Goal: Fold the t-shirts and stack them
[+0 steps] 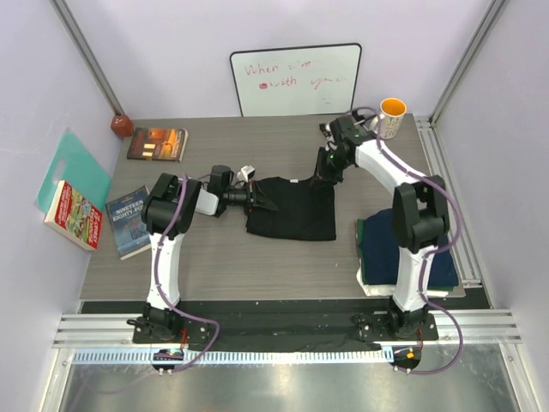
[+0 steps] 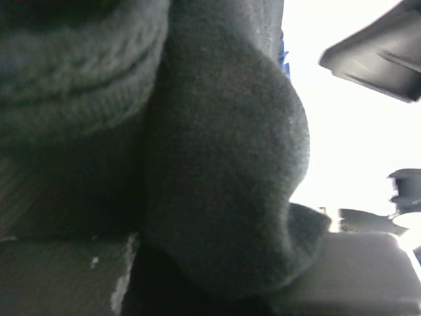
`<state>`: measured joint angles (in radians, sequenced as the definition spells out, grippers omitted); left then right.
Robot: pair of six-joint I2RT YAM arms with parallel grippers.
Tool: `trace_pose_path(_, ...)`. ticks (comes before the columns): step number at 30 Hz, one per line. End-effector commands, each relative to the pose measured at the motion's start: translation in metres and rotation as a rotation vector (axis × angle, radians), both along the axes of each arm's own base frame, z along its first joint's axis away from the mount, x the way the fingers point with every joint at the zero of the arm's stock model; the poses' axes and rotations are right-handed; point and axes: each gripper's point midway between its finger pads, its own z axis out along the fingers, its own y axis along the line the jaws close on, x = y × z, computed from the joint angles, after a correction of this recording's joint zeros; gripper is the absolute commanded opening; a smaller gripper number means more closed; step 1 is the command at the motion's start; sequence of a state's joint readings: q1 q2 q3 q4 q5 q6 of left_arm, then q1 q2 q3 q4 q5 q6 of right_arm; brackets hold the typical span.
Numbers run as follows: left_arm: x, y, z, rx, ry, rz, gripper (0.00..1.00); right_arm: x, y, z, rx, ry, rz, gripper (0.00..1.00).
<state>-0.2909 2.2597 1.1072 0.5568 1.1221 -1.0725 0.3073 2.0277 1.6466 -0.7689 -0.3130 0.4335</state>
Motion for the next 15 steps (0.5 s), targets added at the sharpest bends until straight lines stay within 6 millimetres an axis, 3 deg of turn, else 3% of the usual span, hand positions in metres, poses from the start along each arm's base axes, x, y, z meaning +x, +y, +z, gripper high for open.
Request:
trace_pose_path(1, 0.001, -0.008, 0.015, -0.082, 0.160, 0.060, 0.00, 0.012, -0.016, 0.094, 0.059, -0.209, -0.077, 0.25)
trace_pose_path(2, 0.003, -0.008, 0.014, -0.102, 0.190, 0.076, 0.00, 0.012, -0.020, 0.110, 0.067, -0.242, -0.096, 0.25)
trace_pose_path(5, 0.017, -0.014, 0.046, -0.255, 0.154, 0.125, 0.00, 0.011, -0.038, 0.136, 0.065, -0.303, -0.158, 0.25)
trace_pose_path(6, 0.019, -0.015, 0.055, -0.300, 0.246, 0.145, 0.00, 0.010, -0.042, 0.140, 0.063, -0.313, -0.174, 0.25)
trace_pose_path(8, 0.023, -0.022, 0.068, -0.377, 0.221, 0.165, 0.00, 0.004, -0.051, 0.150, 0.049, -0.342, -0.201, 0.25)
trace_pose_path(15, 0.010, -0.062, 0.099, -0.397, 0.217, 0.097, 0.00, -0.023, -0.066, 0.147, 0.028, -0.334, -0.235, 0.25)
